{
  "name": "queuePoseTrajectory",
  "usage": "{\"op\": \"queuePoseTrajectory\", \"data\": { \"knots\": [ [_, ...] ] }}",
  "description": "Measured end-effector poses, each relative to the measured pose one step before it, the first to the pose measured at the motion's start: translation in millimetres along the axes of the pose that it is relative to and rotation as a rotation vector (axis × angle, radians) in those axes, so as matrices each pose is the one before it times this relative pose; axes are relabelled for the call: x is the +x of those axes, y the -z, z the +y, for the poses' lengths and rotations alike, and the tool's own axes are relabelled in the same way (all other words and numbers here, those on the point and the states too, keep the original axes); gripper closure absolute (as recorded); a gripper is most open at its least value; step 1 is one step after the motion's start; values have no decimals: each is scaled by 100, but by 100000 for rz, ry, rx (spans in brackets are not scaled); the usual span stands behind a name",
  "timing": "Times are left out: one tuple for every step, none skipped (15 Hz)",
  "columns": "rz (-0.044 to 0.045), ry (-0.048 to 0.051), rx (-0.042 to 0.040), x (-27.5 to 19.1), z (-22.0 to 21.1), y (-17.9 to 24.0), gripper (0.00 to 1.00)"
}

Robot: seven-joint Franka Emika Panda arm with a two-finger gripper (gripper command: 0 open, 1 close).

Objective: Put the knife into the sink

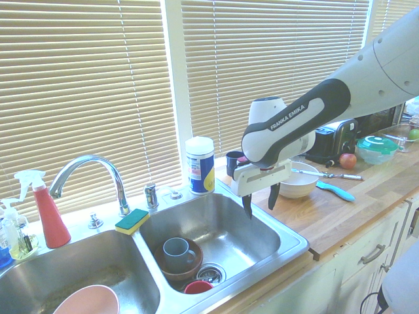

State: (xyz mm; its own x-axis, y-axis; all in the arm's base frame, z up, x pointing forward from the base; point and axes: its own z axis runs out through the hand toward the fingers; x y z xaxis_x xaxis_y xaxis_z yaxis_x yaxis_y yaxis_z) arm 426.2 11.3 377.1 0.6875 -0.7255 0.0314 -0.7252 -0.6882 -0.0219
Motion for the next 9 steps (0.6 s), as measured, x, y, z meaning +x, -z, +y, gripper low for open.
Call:
{"op": "queuePoseTrajectory", "data": {
  "knots": [
    [-119, -337, -11, 5, 1, -41, 0],
    [-36, -344, 49, 11, -16, 37, 0],
    [332, 477, 165, 160, -21, 228, 0],
    [367, 1039, 304, 438, 72, 521, 0],
    [270, 2350, 370, 766, 211, 916, 0],
    [-181, 4354, 464, 1022, 517, 1152, 0],
    [-531, 6115, 437, 1284, 996, 1400, 0],
    [-768, 6040, -680, 1219, 1424, 1223, 0],
    [-1227, 5789, -1663, 1161, 1943, 990, 0]
  ]
}}
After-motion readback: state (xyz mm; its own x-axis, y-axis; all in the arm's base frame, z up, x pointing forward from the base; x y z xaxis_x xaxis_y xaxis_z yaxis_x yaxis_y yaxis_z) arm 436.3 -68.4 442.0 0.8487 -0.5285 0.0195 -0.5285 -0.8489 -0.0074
